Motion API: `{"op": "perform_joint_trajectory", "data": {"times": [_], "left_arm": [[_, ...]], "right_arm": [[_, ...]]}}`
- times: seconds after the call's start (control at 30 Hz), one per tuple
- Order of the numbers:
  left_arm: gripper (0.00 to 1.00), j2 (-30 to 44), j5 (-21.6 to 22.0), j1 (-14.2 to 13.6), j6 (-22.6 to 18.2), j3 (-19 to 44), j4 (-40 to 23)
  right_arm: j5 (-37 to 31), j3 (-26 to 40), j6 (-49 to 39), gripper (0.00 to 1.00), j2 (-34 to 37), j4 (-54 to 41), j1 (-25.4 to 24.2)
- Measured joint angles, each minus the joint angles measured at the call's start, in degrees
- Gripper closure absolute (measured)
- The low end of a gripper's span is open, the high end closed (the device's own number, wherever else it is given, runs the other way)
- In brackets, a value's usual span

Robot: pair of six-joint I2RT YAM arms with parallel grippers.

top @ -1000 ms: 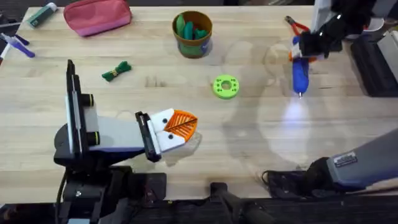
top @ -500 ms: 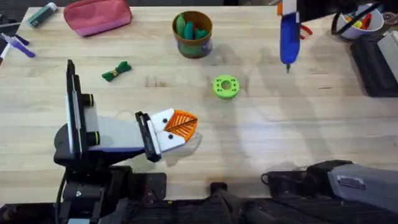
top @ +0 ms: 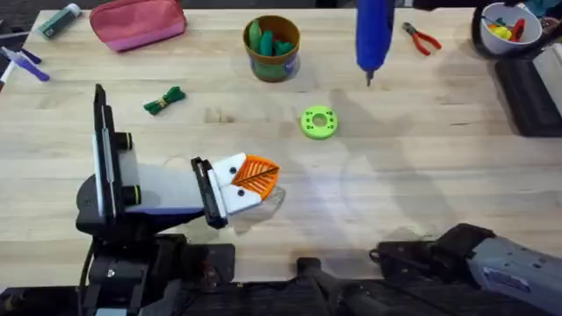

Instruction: Pick up the gripper from the table and insert it into the empty holder that is missing its gripper. Then pick up a screw, insert it into the mounting hole, and use the screwdriver to tighten it. Finally, clean up the table by picking up the vegetable and placing it into the bucket.

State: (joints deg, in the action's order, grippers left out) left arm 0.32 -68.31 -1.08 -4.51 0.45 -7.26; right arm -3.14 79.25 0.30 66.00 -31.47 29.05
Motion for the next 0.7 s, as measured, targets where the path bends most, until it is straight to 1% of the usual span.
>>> {"op": "perform_joint_trajectory", "data": {"times": [0.13, 0.2, 0.3, 0.4, 0.53, 0.7], "left_arm": [[0.98, 0.0, 0.0, 0.0, 0.0, 0.0, 0.0], [0.98, 0.0, 0.0, 0.0, 0.0, 0.0, 0.0], [0.98, 0.0, 0.0, 0.0, 0.0, 0.0, 0.0], [0.98, 0.0, 0.0, 0.0, 0.0, 0.0, 0.0], [0.98, 0.0, 0.0, 0.0, 0.0, 0.0, 0.0], [0.98, 0.0, 0.0, 0.0, 0.0, 0.0, 0.0]], "right_arm": [[0.3, 0.0, 0.9, 0.975, -1.7, 0.2, 4.3], [1.6, 0.0, 1.1, 0.975, -2.4, 0.7, 5.9], [4.7, 0.0, 1.3, 0.975, -3.3, 3.1, 7.1], [8.4, -0.8, 1.3, 0.975, -5.0, 8.4, 7.3], [12.2, -5.8, 1.7, 0.975, -9.6, 16.7, 7.3], [16.9, -15.7, 3.8, 0.975, -13.7, 30.2, 7.3]]}}
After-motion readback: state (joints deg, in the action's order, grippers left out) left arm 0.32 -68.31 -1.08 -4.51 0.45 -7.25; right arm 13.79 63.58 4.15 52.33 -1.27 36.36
